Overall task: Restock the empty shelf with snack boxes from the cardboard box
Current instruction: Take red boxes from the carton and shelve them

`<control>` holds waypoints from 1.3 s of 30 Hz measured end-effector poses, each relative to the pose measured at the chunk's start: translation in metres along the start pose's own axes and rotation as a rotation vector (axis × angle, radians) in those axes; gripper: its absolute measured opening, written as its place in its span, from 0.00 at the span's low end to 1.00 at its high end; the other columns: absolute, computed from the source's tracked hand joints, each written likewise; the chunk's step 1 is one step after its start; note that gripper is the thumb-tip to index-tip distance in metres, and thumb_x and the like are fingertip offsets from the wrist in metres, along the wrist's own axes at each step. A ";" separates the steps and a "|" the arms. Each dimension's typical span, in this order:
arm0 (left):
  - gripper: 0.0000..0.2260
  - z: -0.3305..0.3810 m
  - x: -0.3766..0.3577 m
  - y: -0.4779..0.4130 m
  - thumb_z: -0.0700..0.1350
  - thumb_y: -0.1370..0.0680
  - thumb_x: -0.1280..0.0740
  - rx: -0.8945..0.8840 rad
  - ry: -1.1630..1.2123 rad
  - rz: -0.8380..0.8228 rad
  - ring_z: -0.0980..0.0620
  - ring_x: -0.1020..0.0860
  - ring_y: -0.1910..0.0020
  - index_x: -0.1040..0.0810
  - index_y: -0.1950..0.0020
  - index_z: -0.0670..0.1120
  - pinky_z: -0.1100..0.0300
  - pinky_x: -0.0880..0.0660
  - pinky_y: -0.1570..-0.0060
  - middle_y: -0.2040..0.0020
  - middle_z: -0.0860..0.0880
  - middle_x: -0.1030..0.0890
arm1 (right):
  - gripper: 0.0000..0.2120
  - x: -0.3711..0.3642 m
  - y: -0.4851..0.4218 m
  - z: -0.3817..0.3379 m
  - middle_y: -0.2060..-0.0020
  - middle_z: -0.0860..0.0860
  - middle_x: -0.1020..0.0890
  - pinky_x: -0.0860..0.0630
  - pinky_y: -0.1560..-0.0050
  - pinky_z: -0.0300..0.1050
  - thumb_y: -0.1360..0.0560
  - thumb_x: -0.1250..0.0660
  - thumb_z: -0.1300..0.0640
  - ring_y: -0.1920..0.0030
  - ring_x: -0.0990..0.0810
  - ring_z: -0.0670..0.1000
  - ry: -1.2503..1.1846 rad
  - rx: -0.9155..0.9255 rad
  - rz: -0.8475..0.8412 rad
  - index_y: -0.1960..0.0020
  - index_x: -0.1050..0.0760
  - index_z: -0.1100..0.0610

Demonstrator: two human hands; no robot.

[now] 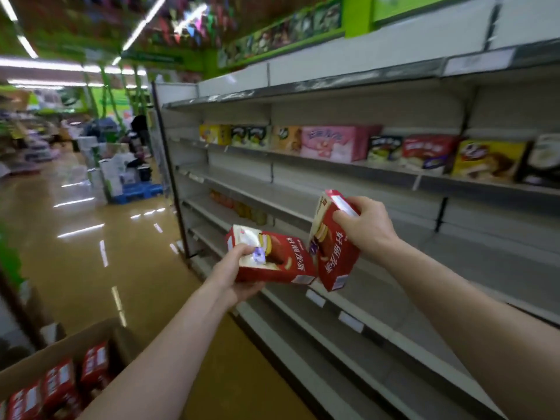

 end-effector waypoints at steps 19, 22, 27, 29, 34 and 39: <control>0.16 -0.022 -0.258 -0.009 0.53 0.24 0.37 0.142 0.301 -0.742 0.42 0.20 0.49 0.20 0.42 0.46 0.45 0.26 0.41 0.50 0.41 0.17 | 0.10 0.161 0.024 0.081 0.62 0.54 0.18 0.23 0.52 0.50 0.22 0.34 0.52 0.60 0.19 0.51 -0.468 -0.415 0.469 0.47 0.29 0.57; 0.16 -0.027 -0.290 0.006 0.53 0.23 0.38 0.154 0.257 -0.785 0.43 0.19 0.54 0.20 0.42 0.45 0.48 0.23 0.49 0.53 0.42 0.16 | 0.10 0.183 0.034 0.086 0.62 0.54 0.18 0.22 0.52 0.51 0.23 0.33 0.52 0.60 0.19 0.52 -0.471 -0.404 0.543 0.50 0.29 0.58; 0.17 -0.038 -0.342 0.037 0.52 0.24 0.36 0.203 0.224 -0.856 0.43 0.19 0.53 0.22 0.41 0.44 0.45 0.24 0.44 0.53 0.42 0.17 | 0.24 0.229 0.061 0.098 0.50 0.57 0.19 0.22 0.55 0.48 0.26 0.29 0.55 0.55 0.20 0.52 -0.573 -0.369 0.698 0.34 0.32 0.61; 0.16 -0.042 -0.363 0.057 0.52 0.24 0.36 0.210 0.236 -0.870 0.43 0.19 0.52 0.21 0.42 0.45 0.45 0.24 0.44 0.53 0.42 0.16 | 0.29 0.249 0.073 0.101 0.46 0.57 0.21 0.21 0.51 0.50 0.28 0.27 0.56 0.53 0.19 0.52 -0.628 -0.334 0.756 0.32 0.35 0.59; 0.14 -0.069 -0.409 0.122 0.52 0.24 0.36 0.276 0.344 -0.868 0.41 0.20 0.53 0.22 0.44 0.44 0.46 0.24 0.45 0.57 0.41 0.16 | 0.26 0.285 0.095 0.105 0.48 0.56 0.19 0.21 0.47 0.55 0.30 0.25 0.61 0.51 0.18 0.54 -0.708 -0.219 0.806 0.37 0.32 0.57; 0.18 -0.099 -0.448 0.187 0.55 0.24 0.38 0.383 0.332 -0.920 0.38 0.21 0.49 0.22 0.45 0.42 0.45 0.26 0.44 0.56 0.38 0.16 | 0.13 0.311 0.115 0.115 0.56 0.54 0.17 0.22 0.61 0.47 0.29 0.29 0.66 0.58 0.18 0.52 -0.522 -0.251 0.712 0.51 0.27 0.53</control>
Point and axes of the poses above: each hand's wrist, its own y-axis away from the middle knuckle, its own x-axis out of the back of the hand, z = x × y, the point moved 9 cm from there along -y, towards the middle knuckle
